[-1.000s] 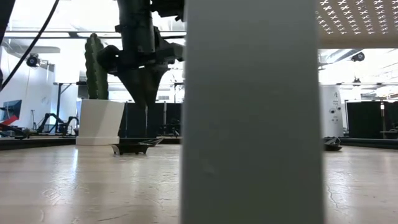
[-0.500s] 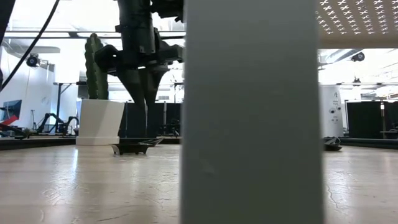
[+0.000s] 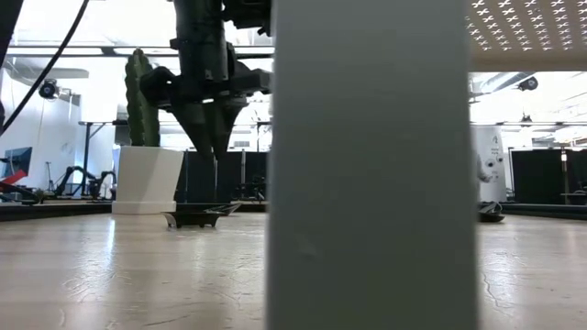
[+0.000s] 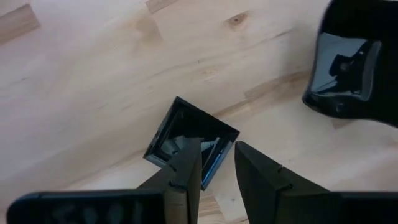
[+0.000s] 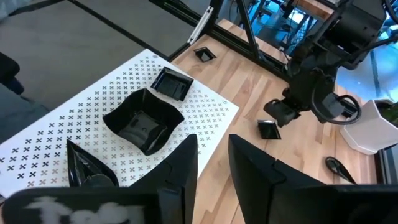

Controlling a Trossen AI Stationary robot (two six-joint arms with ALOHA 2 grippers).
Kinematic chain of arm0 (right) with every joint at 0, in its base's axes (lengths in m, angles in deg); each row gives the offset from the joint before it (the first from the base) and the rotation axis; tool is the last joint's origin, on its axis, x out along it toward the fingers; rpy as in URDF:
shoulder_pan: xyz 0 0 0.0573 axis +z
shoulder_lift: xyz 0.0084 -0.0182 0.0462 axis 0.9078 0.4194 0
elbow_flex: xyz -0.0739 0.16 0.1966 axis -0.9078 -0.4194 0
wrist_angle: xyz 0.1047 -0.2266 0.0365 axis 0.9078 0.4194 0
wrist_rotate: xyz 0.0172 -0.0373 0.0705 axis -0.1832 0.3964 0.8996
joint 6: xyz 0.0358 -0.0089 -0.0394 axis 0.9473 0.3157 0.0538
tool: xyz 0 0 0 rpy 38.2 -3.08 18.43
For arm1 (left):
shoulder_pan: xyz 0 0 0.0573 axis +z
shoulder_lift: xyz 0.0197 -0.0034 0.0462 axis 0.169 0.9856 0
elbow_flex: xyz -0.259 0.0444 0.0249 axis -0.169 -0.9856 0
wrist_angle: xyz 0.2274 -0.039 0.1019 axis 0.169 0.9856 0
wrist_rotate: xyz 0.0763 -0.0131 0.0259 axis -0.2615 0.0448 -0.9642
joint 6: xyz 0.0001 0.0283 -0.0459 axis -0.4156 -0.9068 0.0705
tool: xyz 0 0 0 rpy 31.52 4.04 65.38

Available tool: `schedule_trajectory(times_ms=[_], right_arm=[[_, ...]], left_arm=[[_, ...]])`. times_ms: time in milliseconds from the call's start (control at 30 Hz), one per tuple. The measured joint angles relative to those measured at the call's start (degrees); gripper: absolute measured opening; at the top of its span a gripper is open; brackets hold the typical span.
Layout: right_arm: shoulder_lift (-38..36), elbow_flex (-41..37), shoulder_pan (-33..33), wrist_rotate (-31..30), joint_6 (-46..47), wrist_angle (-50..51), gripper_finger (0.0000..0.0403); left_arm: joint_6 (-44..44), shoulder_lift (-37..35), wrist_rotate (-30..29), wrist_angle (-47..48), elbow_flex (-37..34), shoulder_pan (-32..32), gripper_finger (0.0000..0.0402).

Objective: Pick & Place Mini shaped plates
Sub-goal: Stack the square plate on top of the square plate on the shelf

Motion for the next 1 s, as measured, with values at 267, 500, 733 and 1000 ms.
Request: schedule_trajectory(times_ms=[267,500,733,1000], right_arm=[[0.00,0.00,0.00,-0.01,0.06,0.00,0.0069],[0.00,0.00,0.00,-0.05,0.13,-0.01,0.0075],[0.00,0.00,0.00,-0.07,0.07,0.00,0.0086],[0.00,0.00,0.00,-0.07,0.13,-0.01,0.0089]], left_arm=[[-0.06,0.00,1.32,0.77,-2.66,0.62,0.0094],[-4.80,0.00,1.29,0.75,-8.15,1.09,0.0094],[-10.42,-0.02,0.93,-5.09,-13.56,2.62,0.0094],[-14.37,-0.09,1.07,-6.47,-14.33,2.97,0.0094]])
